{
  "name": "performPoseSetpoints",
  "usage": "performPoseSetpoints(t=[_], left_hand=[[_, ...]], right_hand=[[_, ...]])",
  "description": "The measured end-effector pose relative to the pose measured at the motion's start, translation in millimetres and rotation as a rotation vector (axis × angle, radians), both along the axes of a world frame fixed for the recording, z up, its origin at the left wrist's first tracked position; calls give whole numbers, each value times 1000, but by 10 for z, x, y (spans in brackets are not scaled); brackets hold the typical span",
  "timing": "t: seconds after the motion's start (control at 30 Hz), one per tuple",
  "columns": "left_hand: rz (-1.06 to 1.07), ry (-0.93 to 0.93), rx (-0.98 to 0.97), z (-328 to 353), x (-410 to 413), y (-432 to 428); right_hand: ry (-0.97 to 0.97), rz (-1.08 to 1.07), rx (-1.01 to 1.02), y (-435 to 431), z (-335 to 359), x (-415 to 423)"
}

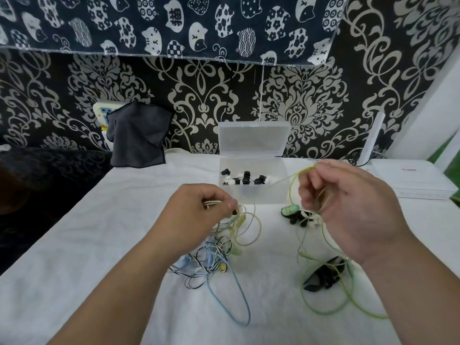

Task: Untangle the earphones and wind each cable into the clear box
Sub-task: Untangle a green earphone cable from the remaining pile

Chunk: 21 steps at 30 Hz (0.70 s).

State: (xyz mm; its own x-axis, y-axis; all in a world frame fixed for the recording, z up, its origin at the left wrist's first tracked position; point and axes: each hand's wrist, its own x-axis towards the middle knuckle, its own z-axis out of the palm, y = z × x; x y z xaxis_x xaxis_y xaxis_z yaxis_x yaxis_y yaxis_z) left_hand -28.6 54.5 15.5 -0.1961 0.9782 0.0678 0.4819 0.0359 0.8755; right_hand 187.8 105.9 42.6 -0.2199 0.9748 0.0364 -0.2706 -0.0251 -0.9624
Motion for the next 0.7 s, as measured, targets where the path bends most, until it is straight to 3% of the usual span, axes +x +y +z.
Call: performPoseSetpoints(t=[0.17, 0.47, 0.63, 0.7], left_hand=[[69, -45, -21, 2, -37, 3], [236, 33, -17, -24, -19, 47], [320, -571, -98, -11, 47, 77], [353, -700, -83, -9, 70, 87]], right_hand=[[-148, -161, -1, 30, -31, 30], [-137, -250, 50, 26, -44, 17], [-105, -338, 41, 38, -67, 16], [-132, -306, 49, 28, -75, 4]])
